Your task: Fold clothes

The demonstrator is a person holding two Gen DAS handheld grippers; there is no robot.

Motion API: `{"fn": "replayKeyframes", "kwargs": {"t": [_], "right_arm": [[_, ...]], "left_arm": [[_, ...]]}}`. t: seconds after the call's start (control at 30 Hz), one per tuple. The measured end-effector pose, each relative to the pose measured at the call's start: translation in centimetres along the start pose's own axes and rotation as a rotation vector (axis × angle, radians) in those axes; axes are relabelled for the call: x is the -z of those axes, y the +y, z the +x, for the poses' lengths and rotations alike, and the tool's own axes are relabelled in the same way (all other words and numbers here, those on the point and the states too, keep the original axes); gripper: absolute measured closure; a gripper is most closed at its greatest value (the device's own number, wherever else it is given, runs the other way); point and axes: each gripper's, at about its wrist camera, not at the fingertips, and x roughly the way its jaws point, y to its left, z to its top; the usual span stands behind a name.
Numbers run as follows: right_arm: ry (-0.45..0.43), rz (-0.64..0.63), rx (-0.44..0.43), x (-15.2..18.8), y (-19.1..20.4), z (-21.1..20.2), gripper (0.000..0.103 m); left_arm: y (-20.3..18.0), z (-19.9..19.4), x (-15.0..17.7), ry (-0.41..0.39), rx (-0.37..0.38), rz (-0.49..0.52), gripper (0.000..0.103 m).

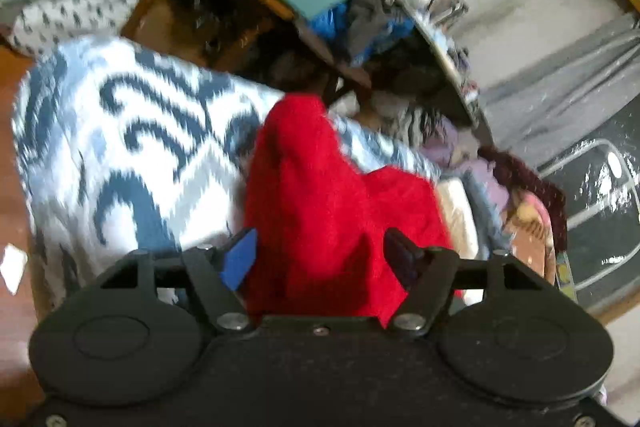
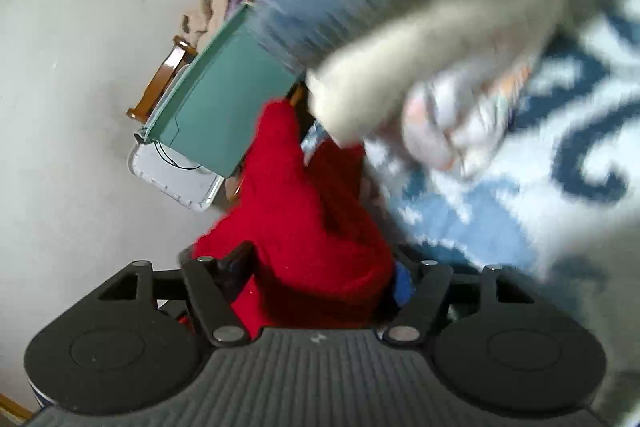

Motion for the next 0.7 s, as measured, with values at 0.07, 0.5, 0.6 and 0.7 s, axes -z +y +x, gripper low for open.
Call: {"fn": "replayKeyframes", "kwargs": {"t": [0.07,0.5,0.6,0.7], "right_arm": [[-0.010,-0.061,0.029,-0.5,0.8,-1.1,0.027],[0.027,-0.395,0.361,3.3,7.6,-8.0,0.002],[0.010,-0.417,0.389,3.5,9.6,-8.7,0.000],[0.003,-0.465,0.416,4.1,11.1,-10.2,0.000]], "left_arm": [[-0.5,-0.9,0.0,-0.028,0.002,0.013,0.034],[-9.0,-3.8,5.6,-0.026,-0.240,0.499,0.014],[-9.9,-5.7,6.9,-0.050,-0.308,0.546,0.004],[-9.6,-7.6,7.9,-0.055,-0.340,0.556,0.000]]}}
